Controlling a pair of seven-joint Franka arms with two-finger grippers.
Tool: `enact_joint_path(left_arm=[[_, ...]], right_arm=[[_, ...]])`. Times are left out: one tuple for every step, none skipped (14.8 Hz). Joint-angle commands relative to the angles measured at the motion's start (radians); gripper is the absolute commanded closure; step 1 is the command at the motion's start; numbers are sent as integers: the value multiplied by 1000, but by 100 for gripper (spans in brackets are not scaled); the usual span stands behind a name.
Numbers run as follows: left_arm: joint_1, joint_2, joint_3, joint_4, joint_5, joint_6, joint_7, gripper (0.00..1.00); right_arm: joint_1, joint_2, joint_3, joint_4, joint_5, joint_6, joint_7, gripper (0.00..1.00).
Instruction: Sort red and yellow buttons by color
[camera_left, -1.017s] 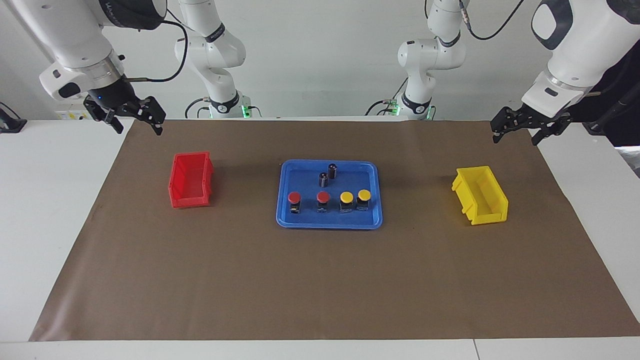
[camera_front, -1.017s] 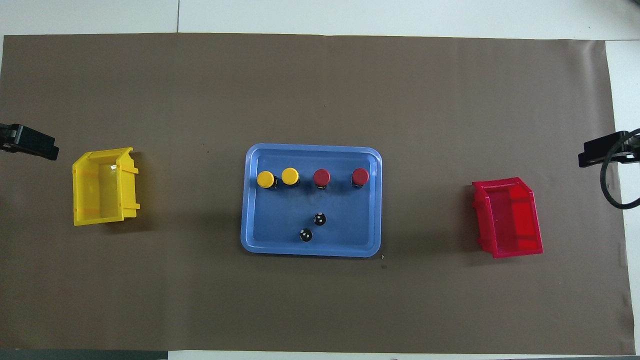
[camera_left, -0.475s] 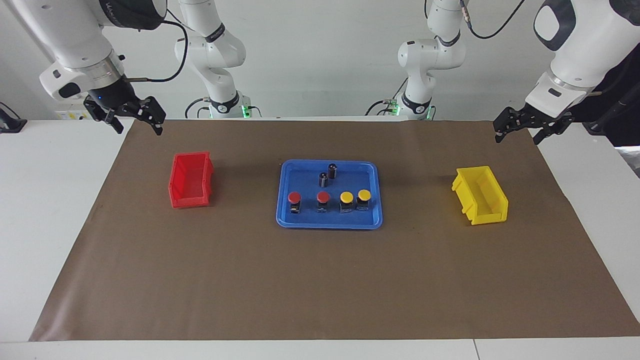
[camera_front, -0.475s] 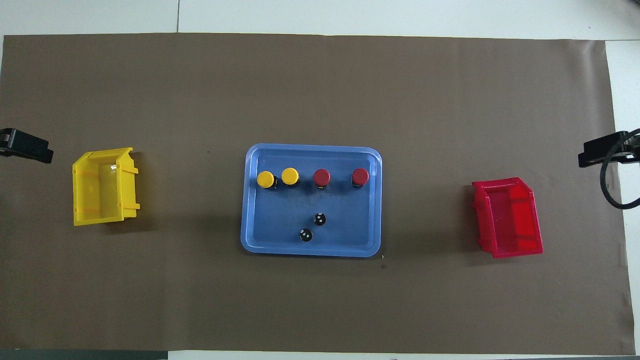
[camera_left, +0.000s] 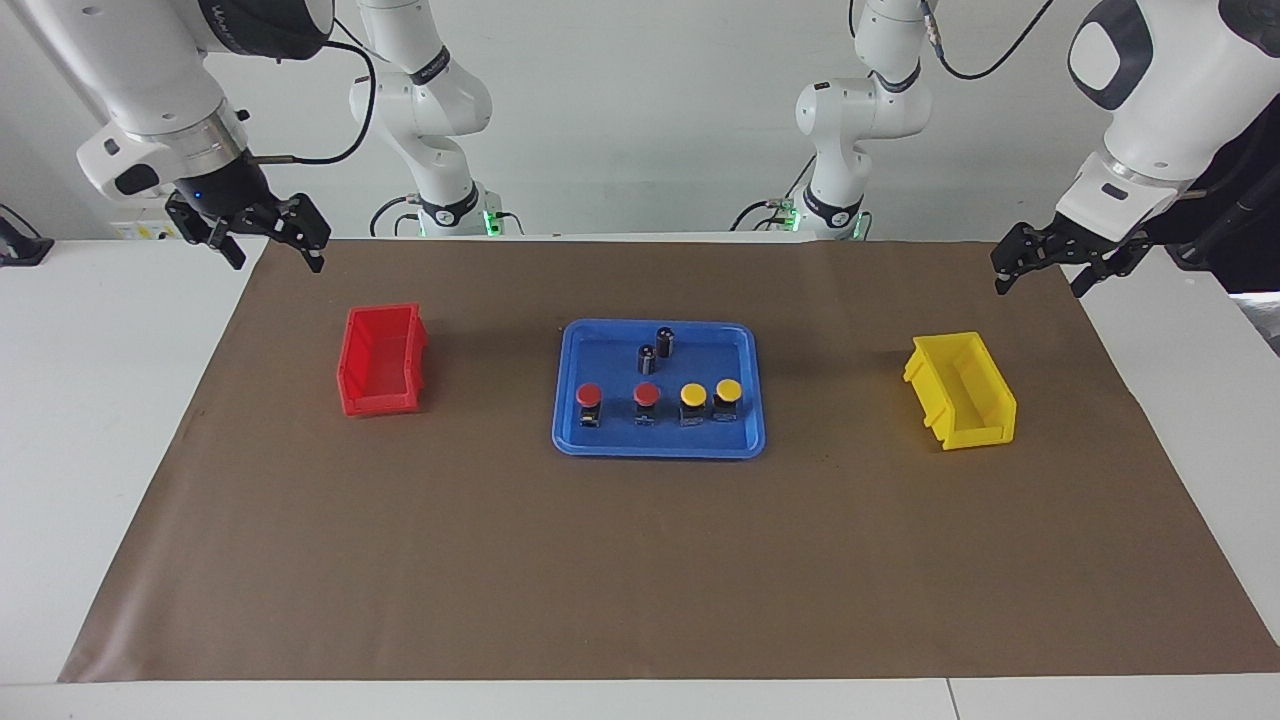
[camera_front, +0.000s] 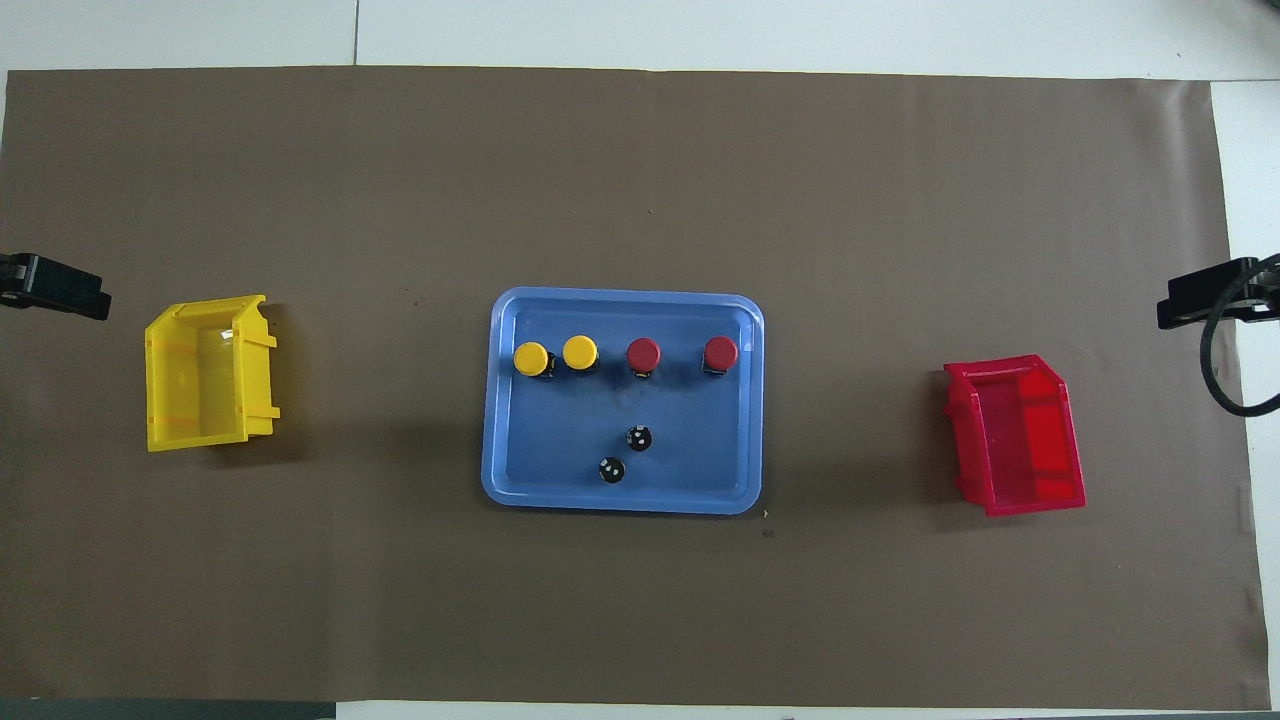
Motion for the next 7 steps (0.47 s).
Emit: enact_joint_path(left_arm=[[7,-44,-3,-57,-12,35,-7,0],[7,-44,-3,-59,-12,33,-7,0],[7,-44,-3,-59,-12,33,-7,0],[6,-44,-3,-57,-12,33,-7,0],[1,-44,-3,-57,-12,33,-8,0],[-2,-45,-3,-59,-12,33,-8,0],[-4,-50,-3,-69,-12,36,-8,0]], right_arm=[[-5,-18,3,-27,17,26,-7,0],[-2,-15,5,-26,17,26,-3,0],[15,-12,6,-23,17,25,16,0],[29,-2,6,-8,16,25,42,0],[40,16,8,11,16,23,59,0],[50,25,11,20,14,26,69,0],[67,40,11,37,16,26,88,0]])
